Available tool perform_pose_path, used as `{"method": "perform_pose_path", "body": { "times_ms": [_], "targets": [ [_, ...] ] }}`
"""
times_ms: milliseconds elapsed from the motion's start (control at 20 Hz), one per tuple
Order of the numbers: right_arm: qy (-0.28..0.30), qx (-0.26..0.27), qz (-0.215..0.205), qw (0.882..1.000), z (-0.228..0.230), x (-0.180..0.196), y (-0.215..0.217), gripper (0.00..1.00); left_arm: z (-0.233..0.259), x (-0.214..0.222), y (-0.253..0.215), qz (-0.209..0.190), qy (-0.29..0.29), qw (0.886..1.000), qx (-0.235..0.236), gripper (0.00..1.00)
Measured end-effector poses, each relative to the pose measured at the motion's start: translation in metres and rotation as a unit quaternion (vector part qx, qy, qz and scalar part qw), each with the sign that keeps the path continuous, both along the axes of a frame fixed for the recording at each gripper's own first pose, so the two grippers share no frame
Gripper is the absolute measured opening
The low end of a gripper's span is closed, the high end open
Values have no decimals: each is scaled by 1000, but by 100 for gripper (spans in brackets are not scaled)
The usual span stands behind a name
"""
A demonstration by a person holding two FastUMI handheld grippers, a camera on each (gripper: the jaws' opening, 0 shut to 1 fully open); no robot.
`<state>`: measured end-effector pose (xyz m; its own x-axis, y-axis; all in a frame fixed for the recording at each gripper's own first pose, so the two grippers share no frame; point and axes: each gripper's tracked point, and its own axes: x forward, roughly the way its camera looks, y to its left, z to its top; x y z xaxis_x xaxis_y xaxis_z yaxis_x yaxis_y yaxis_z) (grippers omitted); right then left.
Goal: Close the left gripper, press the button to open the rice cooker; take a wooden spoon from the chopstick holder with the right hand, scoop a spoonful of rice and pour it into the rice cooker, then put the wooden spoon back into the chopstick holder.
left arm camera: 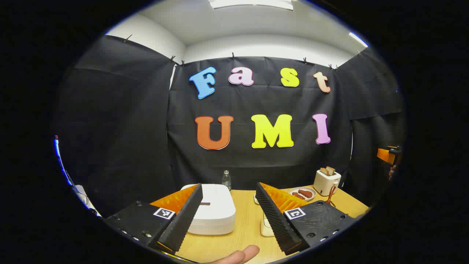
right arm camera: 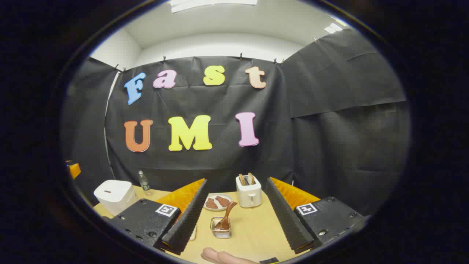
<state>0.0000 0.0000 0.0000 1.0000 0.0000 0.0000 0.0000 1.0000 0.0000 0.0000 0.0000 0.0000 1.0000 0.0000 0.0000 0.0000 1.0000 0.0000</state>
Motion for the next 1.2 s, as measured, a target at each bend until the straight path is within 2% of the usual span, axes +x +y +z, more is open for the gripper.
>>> {"method": "perform_pose_path", "body": {
  "times_ms": [500, 750, 900, 1000, 1100, 1150, 1200],
  "targets": [
    [-13, -11, 11, 1000, 24, -11, 11, 100, 6, -3, 8, 3, -1, 1000, 10, 93],
    [-17, -8, 24, 1000, 24, -24, 16, 100, 9, -3, 8, -8, -1, 1000, -4, 93],
    [-19, -5, 32, 999, 18, -29, 17, 99, 6, 3, 20, 5, 0, 1000, 4, 93],
    [-16, 6, 41, 999, 13, -31, 17, 100, 5, 10, 16, -4, -1, 1000, 11, 93],
    [-17, 10, 45, 999, 11, -30, 16, 100, 2, 13, 20, -2, 3, 1000, 11, 76],
    [-19, 8, 43, 999, 10, -30, 14, 100, 1, 17, 23, 3, 4, 1000, 10, 62],
    [-22, 5, 42, 999, 10, -30, 12, 100, -3, 19, 22, 2, 13, 1000, 13, 56]
  ]
}}
